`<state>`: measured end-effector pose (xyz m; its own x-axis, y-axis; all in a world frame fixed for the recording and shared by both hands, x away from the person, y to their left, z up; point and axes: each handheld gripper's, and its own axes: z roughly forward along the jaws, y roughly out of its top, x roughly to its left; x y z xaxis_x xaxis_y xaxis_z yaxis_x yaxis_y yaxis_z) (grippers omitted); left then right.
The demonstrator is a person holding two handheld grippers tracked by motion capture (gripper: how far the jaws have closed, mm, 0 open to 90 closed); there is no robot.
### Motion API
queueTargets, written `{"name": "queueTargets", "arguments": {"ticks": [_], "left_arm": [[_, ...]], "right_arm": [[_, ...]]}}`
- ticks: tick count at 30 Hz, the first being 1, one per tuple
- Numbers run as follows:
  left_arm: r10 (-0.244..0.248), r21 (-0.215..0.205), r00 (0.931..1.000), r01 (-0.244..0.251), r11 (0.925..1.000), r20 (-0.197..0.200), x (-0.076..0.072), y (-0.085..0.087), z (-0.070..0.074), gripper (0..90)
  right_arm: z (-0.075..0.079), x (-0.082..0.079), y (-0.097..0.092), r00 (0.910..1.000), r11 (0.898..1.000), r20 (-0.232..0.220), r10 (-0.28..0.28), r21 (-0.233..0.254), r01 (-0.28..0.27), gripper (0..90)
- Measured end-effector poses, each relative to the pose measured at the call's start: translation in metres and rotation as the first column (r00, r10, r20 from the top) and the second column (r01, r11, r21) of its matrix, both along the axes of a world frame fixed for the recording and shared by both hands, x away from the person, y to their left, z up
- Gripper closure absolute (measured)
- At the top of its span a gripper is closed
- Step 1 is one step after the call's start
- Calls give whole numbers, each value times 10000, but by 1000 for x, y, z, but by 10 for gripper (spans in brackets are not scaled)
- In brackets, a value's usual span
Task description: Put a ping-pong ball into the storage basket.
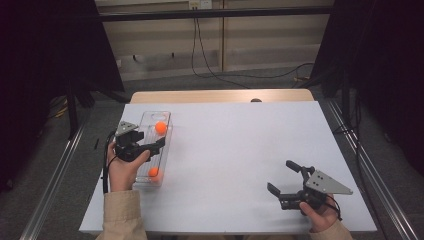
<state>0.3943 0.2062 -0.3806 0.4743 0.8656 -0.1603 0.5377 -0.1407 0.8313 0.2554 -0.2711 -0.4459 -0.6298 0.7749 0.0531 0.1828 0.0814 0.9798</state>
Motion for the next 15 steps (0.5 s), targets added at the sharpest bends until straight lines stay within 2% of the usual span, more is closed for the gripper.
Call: {"name": "queueTargets", "arguments": {"ticks": [7, 11, 13, 15], "left_arm": [[-225, -175, 9994, 230, 9996, 269, -16, 2, -6, 104], [-140, -487, 9975, 174, 9987, 693, -28, 5, -11, 80], [-262, -579, 9959, 313, 9978, 865, -35, 8, -13, 61], [-279, -693, 9924, 364, 9969, 1200, -44, 11, -17, 48]], "right_arm": [[0, 0, 0, 10000, 10000, -4, -9, 20, 9, 32], [0, 0, 0, 10000, 10000, 6, -9, -7, 9, 32], [0, -1, 0, 10000, 10000, 0, -23, -1, 23, 32], [0, -1, 0, 10000, 10000, -2, -47, 11, 47, 32]]}}
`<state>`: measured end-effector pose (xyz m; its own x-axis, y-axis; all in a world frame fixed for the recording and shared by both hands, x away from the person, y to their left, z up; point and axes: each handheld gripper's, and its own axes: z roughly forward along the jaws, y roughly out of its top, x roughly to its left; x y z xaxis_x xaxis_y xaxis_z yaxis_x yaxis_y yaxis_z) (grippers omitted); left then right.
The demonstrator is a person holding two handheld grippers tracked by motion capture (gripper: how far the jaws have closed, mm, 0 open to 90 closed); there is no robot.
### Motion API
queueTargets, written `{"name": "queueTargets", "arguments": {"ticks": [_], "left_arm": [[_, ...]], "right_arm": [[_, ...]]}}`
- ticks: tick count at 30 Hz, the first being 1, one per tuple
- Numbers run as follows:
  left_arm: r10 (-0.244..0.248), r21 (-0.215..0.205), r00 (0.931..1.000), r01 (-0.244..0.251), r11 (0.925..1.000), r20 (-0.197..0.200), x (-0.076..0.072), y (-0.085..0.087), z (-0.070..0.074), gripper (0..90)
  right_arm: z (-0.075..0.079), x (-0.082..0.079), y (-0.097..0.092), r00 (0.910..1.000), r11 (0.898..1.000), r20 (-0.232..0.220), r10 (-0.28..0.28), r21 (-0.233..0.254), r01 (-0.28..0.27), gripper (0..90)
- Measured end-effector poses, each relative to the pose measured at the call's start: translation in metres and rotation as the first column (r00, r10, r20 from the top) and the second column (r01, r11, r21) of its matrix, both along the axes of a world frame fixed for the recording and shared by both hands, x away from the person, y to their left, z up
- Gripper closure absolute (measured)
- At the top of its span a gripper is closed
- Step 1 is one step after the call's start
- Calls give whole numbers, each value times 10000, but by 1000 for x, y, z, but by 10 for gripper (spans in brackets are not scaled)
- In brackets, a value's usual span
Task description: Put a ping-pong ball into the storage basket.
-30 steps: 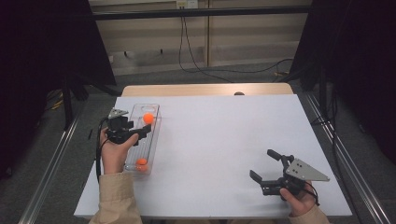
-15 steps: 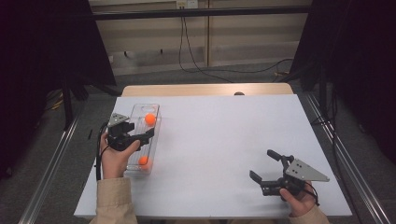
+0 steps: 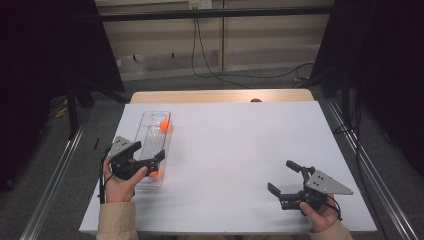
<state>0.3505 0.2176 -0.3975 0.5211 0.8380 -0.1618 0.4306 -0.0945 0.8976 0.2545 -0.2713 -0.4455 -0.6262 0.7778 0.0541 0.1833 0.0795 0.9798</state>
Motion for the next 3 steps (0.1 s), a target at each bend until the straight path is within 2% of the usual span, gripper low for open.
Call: {"name": "queueTargets", "arguments": {"ticks": [3], "left_arm": [[-110, -217, 9993, 118, 9997, 365, -10, 5, -6, 31]], "right_arm": [[0, 0, 0, 10000, 10000, 13, -14, -23, 14, 31]]}}
